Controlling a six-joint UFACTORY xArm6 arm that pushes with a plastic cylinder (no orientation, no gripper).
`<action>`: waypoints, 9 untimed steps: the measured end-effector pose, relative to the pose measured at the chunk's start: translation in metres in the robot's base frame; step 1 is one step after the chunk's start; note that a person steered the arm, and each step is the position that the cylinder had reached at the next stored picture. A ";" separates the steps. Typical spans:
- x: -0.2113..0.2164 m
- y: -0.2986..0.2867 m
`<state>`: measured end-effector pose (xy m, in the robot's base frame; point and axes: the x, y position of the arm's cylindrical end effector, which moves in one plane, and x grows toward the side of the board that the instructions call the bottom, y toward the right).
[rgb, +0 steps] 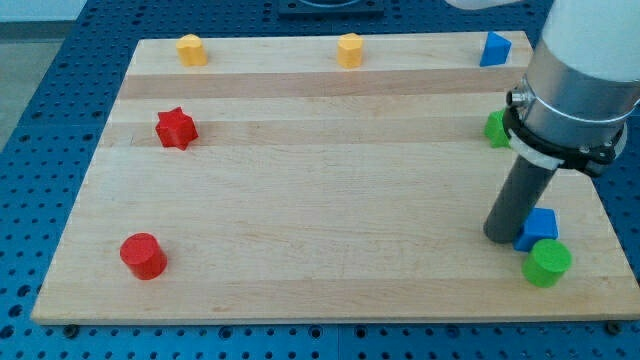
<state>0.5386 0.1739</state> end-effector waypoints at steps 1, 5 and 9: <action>-0.014 -0.031; 0.046 -0.204; 0.079 -0.396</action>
<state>0.6175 -0.2221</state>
